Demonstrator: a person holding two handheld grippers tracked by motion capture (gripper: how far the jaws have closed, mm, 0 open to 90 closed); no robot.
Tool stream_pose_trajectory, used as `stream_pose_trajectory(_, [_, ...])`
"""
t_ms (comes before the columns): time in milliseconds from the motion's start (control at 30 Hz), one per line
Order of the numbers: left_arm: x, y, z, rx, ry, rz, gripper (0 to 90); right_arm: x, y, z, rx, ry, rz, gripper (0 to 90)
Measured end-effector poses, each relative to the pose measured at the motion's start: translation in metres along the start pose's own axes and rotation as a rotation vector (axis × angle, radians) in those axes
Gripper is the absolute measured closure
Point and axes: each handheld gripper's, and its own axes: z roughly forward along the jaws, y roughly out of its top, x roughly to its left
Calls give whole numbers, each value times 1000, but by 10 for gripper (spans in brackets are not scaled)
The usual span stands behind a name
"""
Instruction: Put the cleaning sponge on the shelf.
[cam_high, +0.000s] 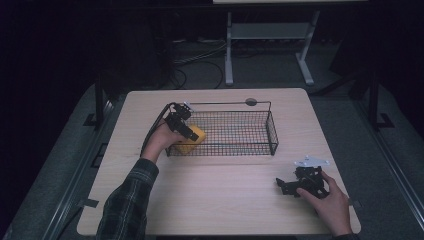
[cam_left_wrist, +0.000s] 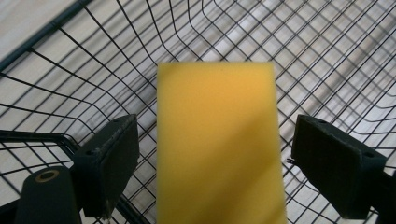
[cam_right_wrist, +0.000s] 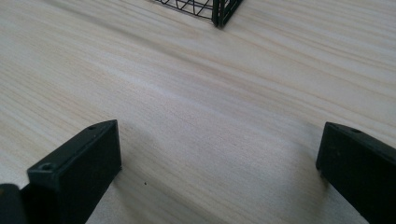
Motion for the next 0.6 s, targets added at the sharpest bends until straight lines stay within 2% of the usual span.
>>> stream_pose_trajectory(267, [2,1,-11,-41,-3,-2,142,0,0,0,0,0,-2,0])
stream_pose_trajectory(600, [-1,-8,-39,-112,9,5,142,0,0,0,1,0,-1,0])
